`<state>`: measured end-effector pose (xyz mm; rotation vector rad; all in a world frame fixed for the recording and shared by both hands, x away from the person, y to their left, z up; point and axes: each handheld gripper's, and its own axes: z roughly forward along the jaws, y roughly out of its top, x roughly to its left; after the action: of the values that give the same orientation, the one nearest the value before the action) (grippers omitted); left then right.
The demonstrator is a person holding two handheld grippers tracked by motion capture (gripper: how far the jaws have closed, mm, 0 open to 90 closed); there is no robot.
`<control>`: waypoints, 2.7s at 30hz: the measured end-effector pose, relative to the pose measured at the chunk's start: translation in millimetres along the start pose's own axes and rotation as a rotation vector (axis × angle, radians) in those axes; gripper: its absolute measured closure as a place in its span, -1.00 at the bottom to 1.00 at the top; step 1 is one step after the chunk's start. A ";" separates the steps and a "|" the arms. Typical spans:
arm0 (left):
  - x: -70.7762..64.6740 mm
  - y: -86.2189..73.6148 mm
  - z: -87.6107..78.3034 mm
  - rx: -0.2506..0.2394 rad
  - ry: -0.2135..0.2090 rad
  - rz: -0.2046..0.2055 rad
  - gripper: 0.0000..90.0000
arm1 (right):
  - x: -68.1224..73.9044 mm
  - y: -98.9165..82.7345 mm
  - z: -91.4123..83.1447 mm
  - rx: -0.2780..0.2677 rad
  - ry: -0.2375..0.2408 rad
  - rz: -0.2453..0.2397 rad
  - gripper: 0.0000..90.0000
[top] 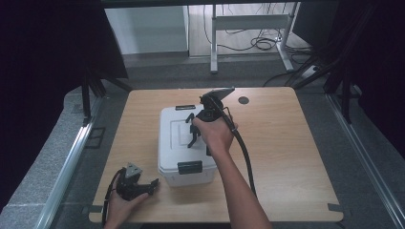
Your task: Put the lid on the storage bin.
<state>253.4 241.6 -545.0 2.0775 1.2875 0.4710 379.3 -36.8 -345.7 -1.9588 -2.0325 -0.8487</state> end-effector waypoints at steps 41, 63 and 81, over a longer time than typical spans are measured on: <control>0.3 0.2 -0.1 0.002 -0.004 0.003 -0.72 | -7.5 -8.9 22.8 -0.023 0.002 -0.115 0.33; 0.4 0.2 0.0 0.003 -0.004 0.004 -0.73 | -65.5 -32.0 -32.9 -0.204 0.150 -0.265 0.08; 0.3 0.1 0.1 0.000 -0.004 0.003 -0.73 | -158.9 -68.3 -70.3 -0.328 0.185 -0.171 0.07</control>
<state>253.6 241.8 -545.0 2.0798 1.2821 0.4680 313.0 -206.2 -387.7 -1.7884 -2.0778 -1.4255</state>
